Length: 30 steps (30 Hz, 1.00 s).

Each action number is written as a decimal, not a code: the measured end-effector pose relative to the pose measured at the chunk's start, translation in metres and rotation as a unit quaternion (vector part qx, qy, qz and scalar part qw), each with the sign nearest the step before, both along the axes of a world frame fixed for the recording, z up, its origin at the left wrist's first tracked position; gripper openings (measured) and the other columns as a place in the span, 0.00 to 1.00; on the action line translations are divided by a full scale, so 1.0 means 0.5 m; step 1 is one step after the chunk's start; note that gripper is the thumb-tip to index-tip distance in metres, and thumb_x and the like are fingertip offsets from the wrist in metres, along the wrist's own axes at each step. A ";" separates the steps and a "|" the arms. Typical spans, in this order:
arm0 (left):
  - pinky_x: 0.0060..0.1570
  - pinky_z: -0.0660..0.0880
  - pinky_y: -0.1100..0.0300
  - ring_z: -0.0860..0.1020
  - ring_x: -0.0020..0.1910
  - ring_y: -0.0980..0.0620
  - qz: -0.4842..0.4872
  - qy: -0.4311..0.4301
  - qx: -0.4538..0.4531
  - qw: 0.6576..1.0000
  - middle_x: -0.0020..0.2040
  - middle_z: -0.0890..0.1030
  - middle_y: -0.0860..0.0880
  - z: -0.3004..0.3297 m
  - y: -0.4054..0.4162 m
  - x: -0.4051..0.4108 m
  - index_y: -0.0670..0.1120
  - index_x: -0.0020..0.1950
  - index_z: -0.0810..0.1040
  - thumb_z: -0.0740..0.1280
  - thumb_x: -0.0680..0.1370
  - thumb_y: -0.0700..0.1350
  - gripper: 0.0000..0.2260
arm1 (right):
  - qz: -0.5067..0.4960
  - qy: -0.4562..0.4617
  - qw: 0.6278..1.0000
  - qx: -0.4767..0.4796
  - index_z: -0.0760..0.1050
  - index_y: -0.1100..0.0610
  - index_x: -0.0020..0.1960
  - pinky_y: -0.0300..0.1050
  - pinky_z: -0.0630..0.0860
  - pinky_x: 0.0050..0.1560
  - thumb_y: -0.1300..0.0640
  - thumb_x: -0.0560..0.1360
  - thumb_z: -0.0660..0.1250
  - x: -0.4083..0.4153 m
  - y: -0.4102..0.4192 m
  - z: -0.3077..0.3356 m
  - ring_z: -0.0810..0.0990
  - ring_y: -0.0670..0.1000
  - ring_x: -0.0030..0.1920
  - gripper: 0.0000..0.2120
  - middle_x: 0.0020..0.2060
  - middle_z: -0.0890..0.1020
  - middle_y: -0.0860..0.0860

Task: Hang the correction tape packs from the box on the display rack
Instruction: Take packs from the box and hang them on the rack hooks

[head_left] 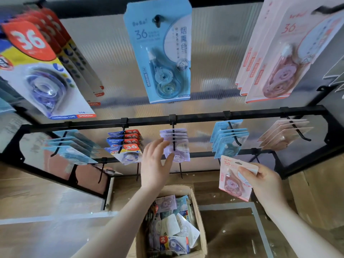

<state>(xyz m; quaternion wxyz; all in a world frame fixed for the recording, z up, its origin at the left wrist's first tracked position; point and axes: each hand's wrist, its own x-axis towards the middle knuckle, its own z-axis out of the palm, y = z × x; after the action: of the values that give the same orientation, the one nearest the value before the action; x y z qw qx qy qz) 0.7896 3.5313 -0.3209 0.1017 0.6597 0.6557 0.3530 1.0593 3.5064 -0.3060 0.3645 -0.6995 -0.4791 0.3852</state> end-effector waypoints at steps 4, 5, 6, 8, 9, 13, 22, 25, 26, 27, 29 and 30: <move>0.58 0.72 0.49 0.75 0.61 0.42 -0.015 0.047 -0.002 0.999 0.62 0.77 0.44 0.013 -0.021 -0.001 0.44 0.59 0.79 0.72 0.73 0.45 0.15 | -0.003 -0.005 1.000 0.004 0.78 0.57 0.50 0.41 0.74 0.34 0.59 0.74 0.68 0.005 -0.003 0.034 0.80 0.49 0.43 0.05 0.44 0.82 0.51; 0.58 0.73 0.48 0.75 0.61 0.42 -0.016 0.056 -0.006 0.998 0.63 0.77 0.43 0.017 -0.024 0.001 0.45 0.59 0.79 0.74 0.72 0.43 0.16 | -0.008 0.004 1.000 0.005 0.78 0.58 0.51 0.41 0.74 0.34 0.59 0.74 0.68 0.007 -0.001 0.043 0.80 0.49 0.44 0.06 0.44 0.82 0.51; 0.58 0.73 0.47 0.75 0.61 0.41 -0.015 0.064 -0.008 0.998 0.63 0.77 0.43 0.023 -0.028 0.005 0.45 0.59 0.79 0.75 0.71 0.42 0.17 | -0.013 0.016 1.000 0.008 0.78 0.58 0.52 0.42 0.75 0.35 0.59 0.75 0.68 0.010 0.001 0.051 0.80 0.50 0.45 0.07 0.44 0.82 0.51; 0.57 0.74 0.46 0.76 0.60 0.40 -0.008 0.076 -0.009 0.997 0.62 0.78 0.42 0.036 -0.036 0.016 0.45 0.58 0.79 0.76 0.70 0.42 0.17 | -0.019 0.025 0.999 0.018 0.78 0.58 0.54 0.43 0.76 0.36 0.60 0.74 0.68 0.019 0.005 0.061 0.80 0.51 0.45 0.08 0.44 0.82 0.52; 0.57 0.74 0.45 0.76 0.60 0.39 -0.004 0.084 -0.008 0.996 0.61 0.78 0.42 0.041 -0.040 0.025 0.44 0.57 0.79 0.77 0.69 0.42 0.18 | -0.020 0.022 0.999 0.023 0.78 0.58 0.53 0.42 0.75 0.36 0.60 0.74 0.68 0.025 0.008 0.064 0.80 0.50 0.45 0.08 0.44 0.81 0.52; 0.54 0.77 0.42 0.77 0.58 0.38 0.003 0.096 -0.013 0.995 0.59 0.79 0.41 0.054 -0.052 0.070 0.44 0.56 0.80 0.77 0.68 0.41 0.18 | -0.019 0.031 0.999 0.039 0.78 0.59 0.53 0.41 0.73 0.32 0.58 0.75 0.67 0.065 0.016 0.065 0.80 0.50 0.44 0.08 0.44 0.82 0.53; 0.53 0.76 0.48 0.77 0.55 0.40 0.056 0.141 -0.007 0.988 0.58 0.79 0.42 0.038 -0.061 0.234 0.44 0.55 0.80 0.60 0.73 0.54 0.19 | -0.005 0.061 0.996 0.071 0.79 0.55 0.45 0.30 0.71 0.32 0.62 0.74 0.69 0.264 0.049 0.046 0.79 0.49 0.41 0.04 0.40 0.82 0.51; 0.54 0.75 0.50 0.77 0.54 0.42 0.073 0.140 -0.003 0.988 0.58 0.79 0.42 0.027 -0.063 0.288 0.43 0.55 0.80 0.66 0.73 0.50 0.16 | 0.011 0.066 0.995 0.069 0.79 0.55 0.46 0.29 0.73 0.32 0.62 0.74 0.68 0.327 0.057 0.044 0.79 0.44 0.43 0.04 0.40 0.82 0.46; 0.54 0.75 0.49 0.77 0.54 0.41 0.077 0.138 0.000 0.987 0.58 0.79 0.42 0.019 -0.064 0.304 0.42 0.56 0.79 0.71 0.72 0.47 0.15 | 0.010 0.067 0.995 0.072 0.79 0.54 0.45 0.31 0.73 0.33 0.63 0.74 0.68 0.346 0.060 0.045 0.79 0.44 0.43 0.05 0.39 0.82 0.44; 0.54 0.75 0.47 0.78 0.54 0.39 0.081 0.137 -0.005 0.987 0.59 0.78 0.41 0.016 -0.065 0.321 0.42 0.56 0.79 0.74 0.70 0.43 0.16 | 0.009 0.067 0.995 0.075 0.79 0.53 0.45 0.32 0.73 0.34 0.63 0.74 0.68 0.363 0.064 0.047 0.79 0.44 0.42 0.05 0.39 0.81 0.44; 0.55 0.75 0.45 0.77 0.56 0.38 0.081 0.140 -0.016 0.987 0.59 0.78 0.41 0.012 -0.067 0.354 0.41 0.57 0.79 0.76 0.69 0.40 0.18 | 0.008 0.071 0.995 0.072 0.78 0.54 0.45 0.30 0.72 0.32 0.63 0.75 0.68 0.391 0.075 0.055 0.78 0.43 0.41 0.04 0.39 0.81 0.44; 0.56 0.75 0.44 0.77 0.57 0.38 0.080 0.144 -0.017 0.986 0.59 0.78 0.40 0.012 -0.067 0.367 0.41 0.57 0.79 0.76 0.68 0.40 0.18 | 0.009 0.077 0.994 0.072 0.78 0.55 0.46 0.29 0.72 0.31 0.62 0.75 0.68 0.401 0.081 0.059 0.78 0.43 0.41 0.04 0.39 0.80 0.44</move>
<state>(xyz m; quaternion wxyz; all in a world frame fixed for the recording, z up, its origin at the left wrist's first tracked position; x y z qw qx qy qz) 0.9733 3.4977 -0.3151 -0.0114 0.6470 0.7202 0.2502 1.2596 3.5468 -0.2766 0.4461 -0.6354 -0.4825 0.4055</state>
